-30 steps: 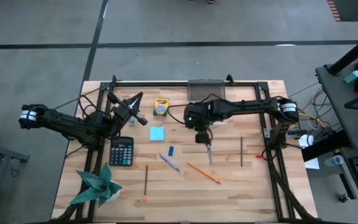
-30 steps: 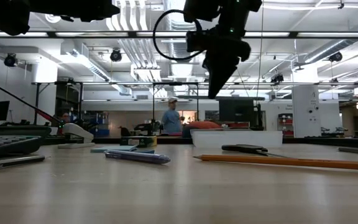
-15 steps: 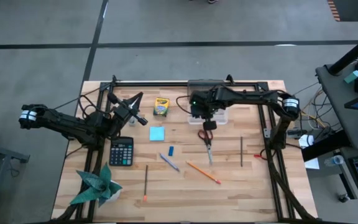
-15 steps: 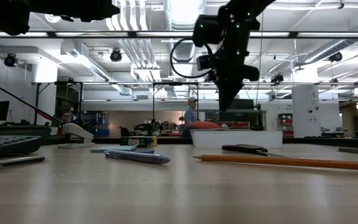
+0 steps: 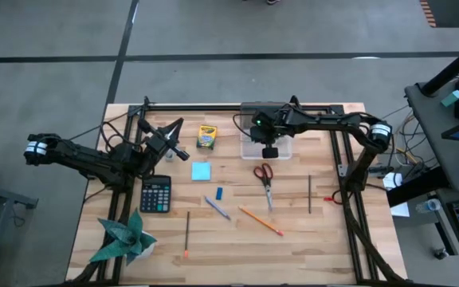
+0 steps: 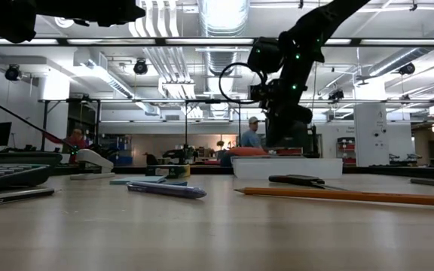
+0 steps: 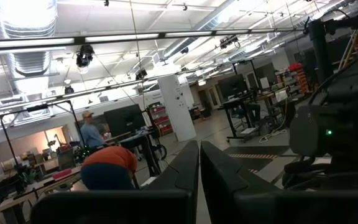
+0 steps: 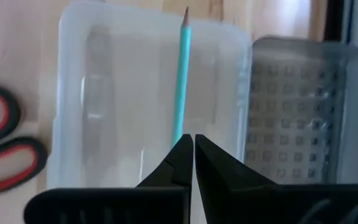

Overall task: Pack school essentials
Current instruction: Put the blue pencil into the transparent supply box

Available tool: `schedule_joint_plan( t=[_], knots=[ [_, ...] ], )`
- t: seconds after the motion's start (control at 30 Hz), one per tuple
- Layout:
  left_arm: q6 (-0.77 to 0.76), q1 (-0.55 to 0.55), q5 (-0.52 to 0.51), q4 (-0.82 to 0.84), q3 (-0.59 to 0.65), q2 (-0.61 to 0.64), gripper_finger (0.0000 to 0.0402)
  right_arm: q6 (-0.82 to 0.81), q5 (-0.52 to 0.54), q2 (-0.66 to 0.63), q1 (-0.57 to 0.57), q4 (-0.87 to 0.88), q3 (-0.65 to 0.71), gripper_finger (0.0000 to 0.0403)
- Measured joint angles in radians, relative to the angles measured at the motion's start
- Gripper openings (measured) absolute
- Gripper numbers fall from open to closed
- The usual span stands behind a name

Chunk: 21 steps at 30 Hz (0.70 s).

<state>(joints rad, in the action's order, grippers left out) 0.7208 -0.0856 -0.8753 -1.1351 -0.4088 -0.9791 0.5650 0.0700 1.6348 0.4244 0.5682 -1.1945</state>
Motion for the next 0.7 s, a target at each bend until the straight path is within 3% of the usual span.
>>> schedule_joint_plan(
  t=[0.4,0.57,0.7],
  knots=[
    [-0.008,0.000,0.000,-0.001,0.000,0.000,0.0000,-0.064,0.011,-0.001,-0.011,-0.182,0.090,0.0008],
    [-0.008,0.000,0.000,-0.002,0.000,0.000,0.0000,-0.112,0.133,-0.012,-0.021,-0.186,0.134,0.0008],
    [-0.009,0.000,0.000,-0.005,0.000,0.000,0.0000,-0.146,0.149,-0.046,-0.028,-0.193,0.164,0.0008]
  ],
)
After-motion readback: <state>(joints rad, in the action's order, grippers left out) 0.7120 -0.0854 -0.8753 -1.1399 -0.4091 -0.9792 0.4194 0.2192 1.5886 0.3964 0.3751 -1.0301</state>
